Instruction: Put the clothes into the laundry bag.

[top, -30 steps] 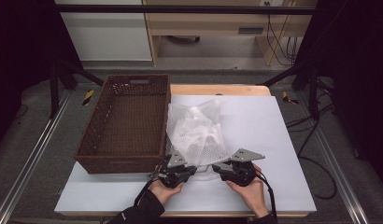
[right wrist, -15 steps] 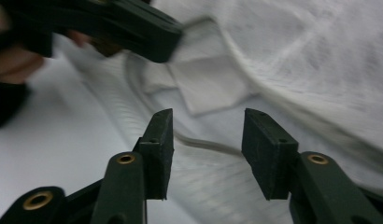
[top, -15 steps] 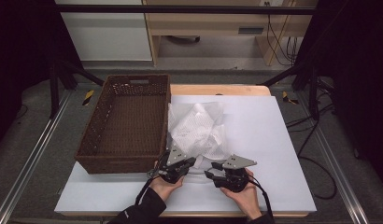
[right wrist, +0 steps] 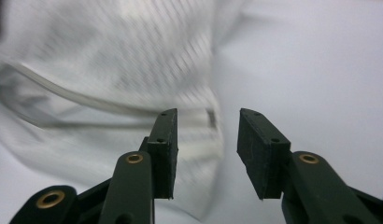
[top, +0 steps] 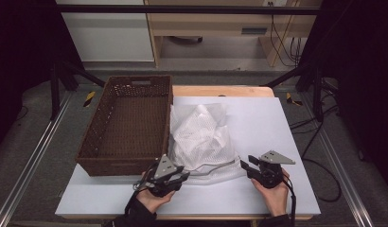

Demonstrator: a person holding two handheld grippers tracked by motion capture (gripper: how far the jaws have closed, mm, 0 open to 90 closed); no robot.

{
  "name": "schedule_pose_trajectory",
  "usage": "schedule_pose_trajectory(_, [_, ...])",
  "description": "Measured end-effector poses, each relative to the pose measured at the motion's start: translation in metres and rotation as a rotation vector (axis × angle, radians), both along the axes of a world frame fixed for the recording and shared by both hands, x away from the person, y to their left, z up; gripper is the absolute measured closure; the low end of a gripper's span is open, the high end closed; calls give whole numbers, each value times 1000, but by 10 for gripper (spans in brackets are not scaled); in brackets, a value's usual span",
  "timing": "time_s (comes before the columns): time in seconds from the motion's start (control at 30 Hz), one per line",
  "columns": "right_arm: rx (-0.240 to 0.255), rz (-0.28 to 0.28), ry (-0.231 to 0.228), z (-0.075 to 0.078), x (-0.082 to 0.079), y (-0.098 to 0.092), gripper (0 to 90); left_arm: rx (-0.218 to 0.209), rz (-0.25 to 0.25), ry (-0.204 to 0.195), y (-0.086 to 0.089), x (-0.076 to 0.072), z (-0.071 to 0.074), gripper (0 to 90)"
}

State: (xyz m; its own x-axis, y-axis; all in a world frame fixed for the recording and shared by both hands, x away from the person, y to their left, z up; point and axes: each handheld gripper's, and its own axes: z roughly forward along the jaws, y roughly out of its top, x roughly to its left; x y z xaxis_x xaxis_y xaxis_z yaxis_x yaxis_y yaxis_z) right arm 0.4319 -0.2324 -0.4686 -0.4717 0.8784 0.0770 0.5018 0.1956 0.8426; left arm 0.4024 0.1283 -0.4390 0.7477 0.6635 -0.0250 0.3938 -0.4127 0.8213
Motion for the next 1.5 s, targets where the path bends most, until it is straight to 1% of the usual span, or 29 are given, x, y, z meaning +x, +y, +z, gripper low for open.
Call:
schedule_pose_trajectory(0.13, [-8,10,43,-10,7,1,584,34,77,37,19,-4,-15,675])
schedule_pose_trajectory(0.2, [-27,9,61,-15,10,4,590,58,114,59,25,-2,-27,678])
schedule_pose_trajectory(0.23, [-44,10,67,-18,11,5,588,57,125,75,27,1,-33,683])
schedule_pose_trajectory(0.27, [-55,5,81,-20,12,7,592,71,131,91,29,4,-39,685])
schedule_pose_trajectory(0.3, [-65,4,90,-20,13,8,603,84,137,93,28,6,-42,685])
schedule_pose_trajectory(0.37, [-62,6,93,-20,13,8,637,68,140,91,30,9,-44,697])
schedule_pose_trajectory(0.43, [-74,9,88,-20,11,10,707,78,147,81,28,8,-45,703])
schedule_pose_trajectory(0.47, [-74,2,95,-20,10,12,748,92,155,70,27,7,-45,721])
schedule_pose_trajectory(0.5, [-81,3,98,-19,9,13,831,101,166,70,26,7,-45,753])
schedule_pose_trajectory(0.53, [-80,12,112,-18,7,14,884,104,172,70,25,8,-44,803])
schedule_pose_trajectory(0.57, [-73,9,121,-17,6,15,895,108,173,69,23,8,-44,850])
schedule_pose_trajectory(0.6, [-82,13,117,-17,5,16,899,127,177,55,21,7,-44,889])
schedule_pose_trajectory(0.67, [-84,16,123,-15,1,17,900,157,175,47,18,5,-43,896])
schedule_pose_trajectory(0.7, [-90,15,113,-14,0,15,900,147,169,51,19,5,-43,899])
schedule_pose_trajectory(0.73, [-75,10,113,-13,-2,13,900,138,163,57,21,5,-43,900])
schedule_pose_trajectory(0.8, [-62,6,109,-11,-8,7,900,108,156,95,27,3,-42,900])
schedule_pose_trajectory(0.9, [-66,-3,117,-15,-13,-3,898,93,136,105,31,-4,-42,900])
schedule_pose_trajectory(0.93, [-80,-1,115,-18,-12,-5,894,94,135,103,31,-4,-42,900])
schedule_pose_trajectory(0.97, [-58,-3,117,-19,-12,-7,891,90,132,100,31,-4,-43,900])
schedule_pose_trajectory(1.0, [-61,-1,118,-18,-11,-8,882,75,126,97,32,-4,-43,898])
schedule_pose_trajectory(1.07, [-78,-7,96,-17,-12,-5,830,51,121,86,34,-4,-43,888])
schedule_pose_trajectory(1.1, [-81,-3,79,-17,-11,-6,798,22,113,77,38,-4,-41,874])
schedule_pose_trajectory(1.13, [-70,0,69,-17,-11,-7,757,10,121,60,40,-5,-38,844])
schedule_pose_trajectory(1.17, [-56,-1,52,-17,-10,-9,709,-18,120,49,45,-6,-34,813])
schedule_pose_trajectory(1.2, [-36,-5,36,-16,-10,-11,674,-35,123,42,47,-7,-32,795])
schedule_pose_trajectory(1.27, [-12,-10,4,-14,-10,-15,590,-59,131,18,54,-8,-26,746])
schedule_pose_trajectory(1.33, [1,-29,-33,-11,-10,-20,536,-70,134,8,61,-10,-23,695])
schedule_pose_trajectory(1.43, [40,-79,-71,-6,-10,-27,400,-79,129,7,72,-13,-24,610])
schedule_pose_trajectory(1.5, [43,-99,-84,-5,-10,-30,362,-75,130,-1,78,-14,-24,575])
